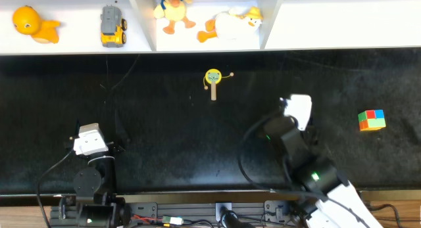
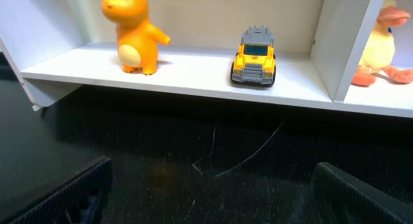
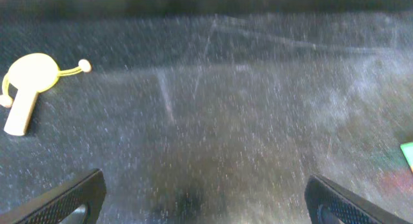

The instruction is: Store Toys

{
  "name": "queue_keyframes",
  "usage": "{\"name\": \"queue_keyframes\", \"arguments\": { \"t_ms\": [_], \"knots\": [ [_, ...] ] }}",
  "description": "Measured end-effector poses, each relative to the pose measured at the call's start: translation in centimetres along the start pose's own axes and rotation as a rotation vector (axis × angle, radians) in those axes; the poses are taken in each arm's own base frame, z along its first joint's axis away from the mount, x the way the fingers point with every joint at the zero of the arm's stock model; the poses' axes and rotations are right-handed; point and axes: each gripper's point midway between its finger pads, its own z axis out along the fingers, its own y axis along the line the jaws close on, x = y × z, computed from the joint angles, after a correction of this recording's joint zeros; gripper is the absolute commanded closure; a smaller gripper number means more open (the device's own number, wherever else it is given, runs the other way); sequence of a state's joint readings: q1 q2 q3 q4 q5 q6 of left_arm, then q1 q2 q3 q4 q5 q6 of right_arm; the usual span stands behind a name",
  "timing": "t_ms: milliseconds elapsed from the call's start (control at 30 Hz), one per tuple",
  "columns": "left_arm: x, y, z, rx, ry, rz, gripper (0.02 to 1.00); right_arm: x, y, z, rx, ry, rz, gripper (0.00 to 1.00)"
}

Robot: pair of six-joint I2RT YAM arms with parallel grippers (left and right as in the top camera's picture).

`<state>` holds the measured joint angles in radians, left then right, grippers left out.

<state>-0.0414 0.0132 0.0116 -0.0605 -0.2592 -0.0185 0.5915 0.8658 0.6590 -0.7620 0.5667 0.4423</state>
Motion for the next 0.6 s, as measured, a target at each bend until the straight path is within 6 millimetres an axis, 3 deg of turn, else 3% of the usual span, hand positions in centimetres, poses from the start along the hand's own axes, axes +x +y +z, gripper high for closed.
{"name": "queue_keyframes", "arguments": {
  "t_ms": [300, 600],
  "knots": [
    [0.0, 0.0, 0.0, 0.000, 0.000, 0.000, 0.020, -1.8, 3.9, 1.2, 0.014, 0.137, 0.030, 0.005],
    [0.0, 0.0, 0.0, 0.000, 0.000, 0.000, 0.020, 0.5, 9.3, 3.2, -0.056, 0.286, -0.045, 0.007]
  ]
}}
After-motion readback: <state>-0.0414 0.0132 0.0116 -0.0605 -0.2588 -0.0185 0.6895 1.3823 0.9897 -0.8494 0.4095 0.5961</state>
